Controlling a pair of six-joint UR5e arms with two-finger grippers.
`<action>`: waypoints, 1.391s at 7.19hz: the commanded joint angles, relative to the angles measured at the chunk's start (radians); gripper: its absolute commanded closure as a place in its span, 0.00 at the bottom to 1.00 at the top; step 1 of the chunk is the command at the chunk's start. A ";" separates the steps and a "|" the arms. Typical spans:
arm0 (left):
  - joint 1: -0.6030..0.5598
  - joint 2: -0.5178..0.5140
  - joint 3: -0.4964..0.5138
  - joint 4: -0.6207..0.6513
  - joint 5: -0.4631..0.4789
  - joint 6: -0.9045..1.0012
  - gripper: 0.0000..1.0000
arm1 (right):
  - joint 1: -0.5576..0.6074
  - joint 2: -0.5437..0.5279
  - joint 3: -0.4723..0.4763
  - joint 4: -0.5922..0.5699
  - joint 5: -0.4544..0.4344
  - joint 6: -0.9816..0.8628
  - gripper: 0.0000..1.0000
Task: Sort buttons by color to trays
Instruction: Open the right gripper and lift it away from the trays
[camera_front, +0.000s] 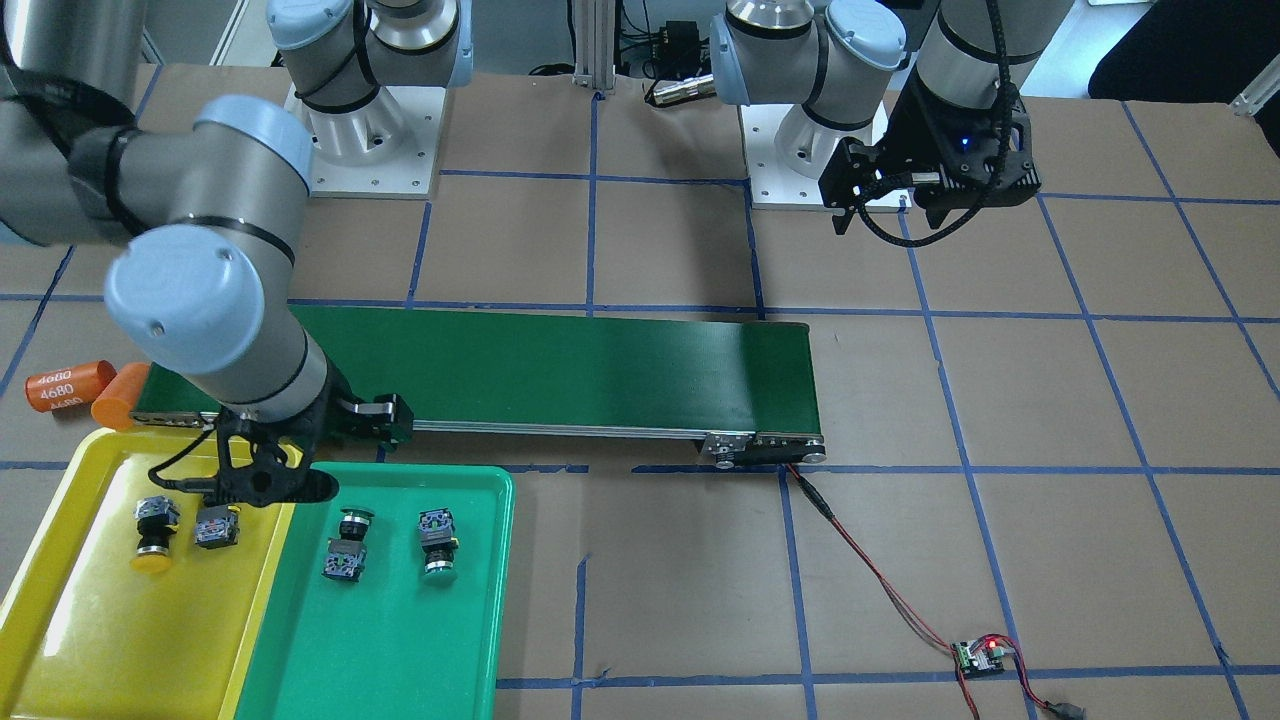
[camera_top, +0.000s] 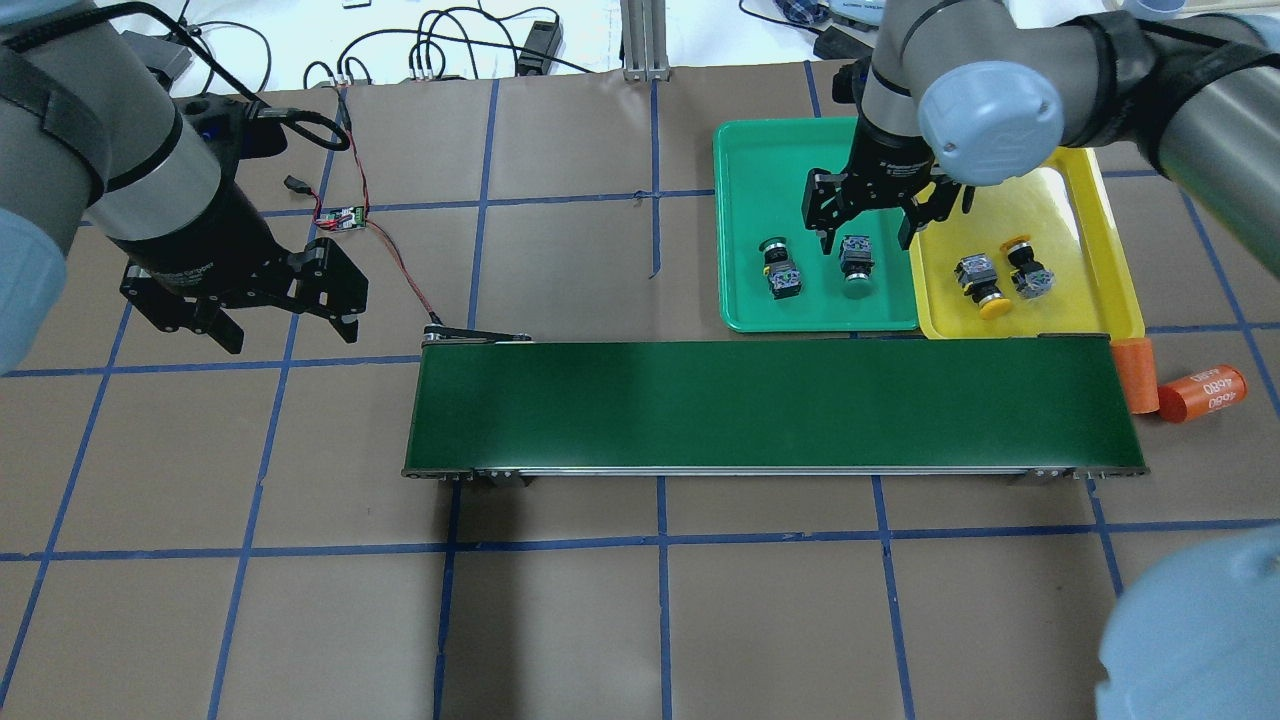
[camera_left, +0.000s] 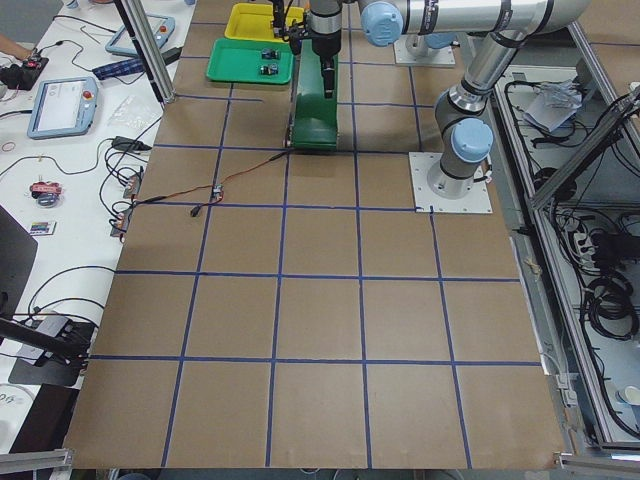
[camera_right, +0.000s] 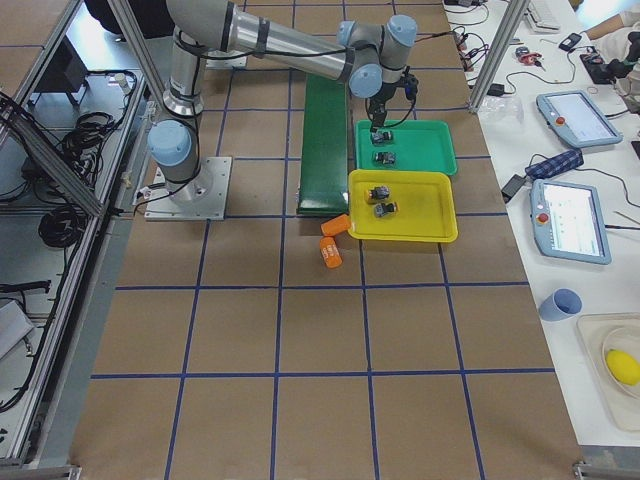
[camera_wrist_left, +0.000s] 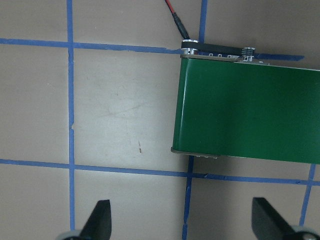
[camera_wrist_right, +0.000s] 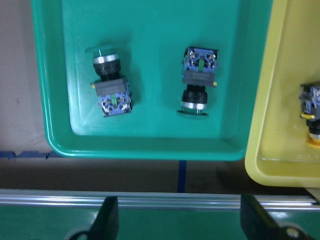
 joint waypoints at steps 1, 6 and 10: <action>0.001 0.002 -0.001 -0.001 0.000 0.000 0.00 | -0.013 -0.185 -0.004 0.178 0.007 0.000 0.04; 0.001 0.004 0.000 -0.001 -0.001 0.000 0.00 | 0.089 -0.349 -0.010 0.334 0.001 0.135 0.00; 0.000 0.002 0.000 0.000 -0.001 -0.003 0.00 | 0.097 -0.337 -0.010 0.283 -0.030 0.095 0.00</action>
